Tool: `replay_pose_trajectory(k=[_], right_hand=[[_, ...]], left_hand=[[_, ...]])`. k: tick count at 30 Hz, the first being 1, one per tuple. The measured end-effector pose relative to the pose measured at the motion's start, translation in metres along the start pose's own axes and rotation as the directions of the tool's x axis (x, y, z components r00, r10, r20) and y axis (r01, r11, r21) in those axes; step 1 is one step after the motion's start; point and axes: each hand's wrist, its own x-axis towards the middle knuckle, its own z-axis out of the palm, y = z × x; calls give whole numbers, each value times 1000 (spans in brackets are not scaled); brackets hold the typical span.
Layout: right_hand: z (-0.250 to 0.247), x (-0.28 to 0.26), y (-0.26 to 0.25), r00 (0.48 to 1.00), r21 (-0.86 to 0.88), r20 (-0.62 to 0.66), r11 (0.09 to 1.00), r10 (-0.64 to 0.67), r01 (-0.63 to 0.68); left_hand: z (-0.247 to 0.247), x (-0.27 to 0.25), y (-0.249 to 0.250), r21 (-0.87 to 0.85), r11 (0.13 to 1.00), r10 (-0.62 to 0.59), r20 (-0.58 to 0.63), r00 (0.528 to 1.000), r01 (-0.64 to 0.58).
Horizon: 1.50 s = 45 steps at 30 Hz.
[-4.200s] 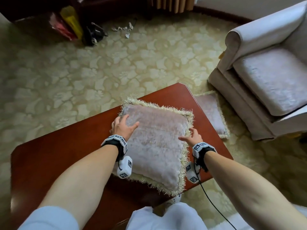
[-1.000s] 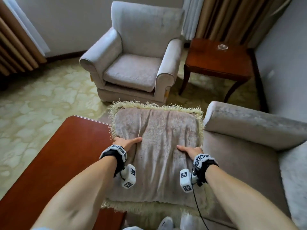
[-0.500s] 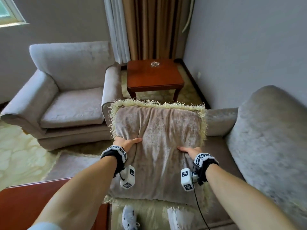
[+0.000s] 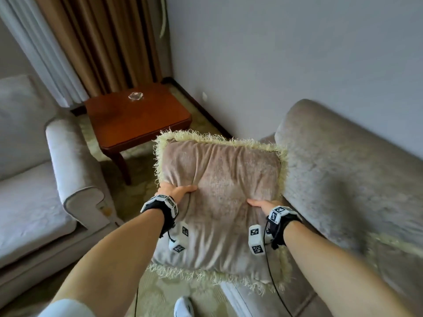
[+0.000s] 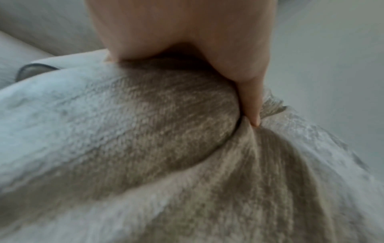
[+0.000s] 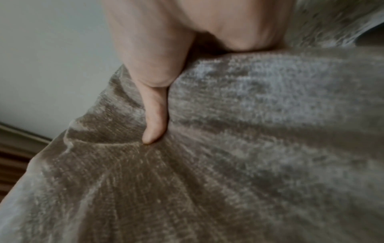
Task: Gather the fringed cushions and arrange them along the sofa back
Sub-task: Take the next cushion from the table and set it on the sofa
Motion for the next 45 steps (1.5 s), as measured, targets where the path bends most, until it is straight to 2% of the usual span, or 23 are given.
replay_pose_trajectory(k=[5,9,14,18,25,34,37,41,45], right_hand=[[-20,5,-4,992,86,-106,994,73,-64],[-45,20,6,977,196,-171,976,131,-96],[-91,23,13,954,305,-215,942,209,-137],[-128,45,25,950,342,-215,929,225,-142],[-192,84,30,950,375,-226,919,216,-120],[-231,122,16,921,400,-290,907,261,-131],[-237,136,11,902,392,-314,906,297,-162],[-240,158,4,848,401,-359,885,389,-237],[-240,186,-3,816,367,-376,879,439,-304]], left_hand=[[29,28,42,83,994,63,135,989,-75],[67,45,67,120,986,88,196,977,-113],[115,30,113,201,960,135,281,950,-196],[160,27,137,179,961,148,319,936,-213],[219,22,174,184,964,126,317,940,-192],[274,46,202,148,980,62,394,917,-130],[295,64,210,154,983,26,435,900,-103],[327,92,217,225,968,-20,507,862,-110],[354,119,217,233,971,-85,545,834,-53]])
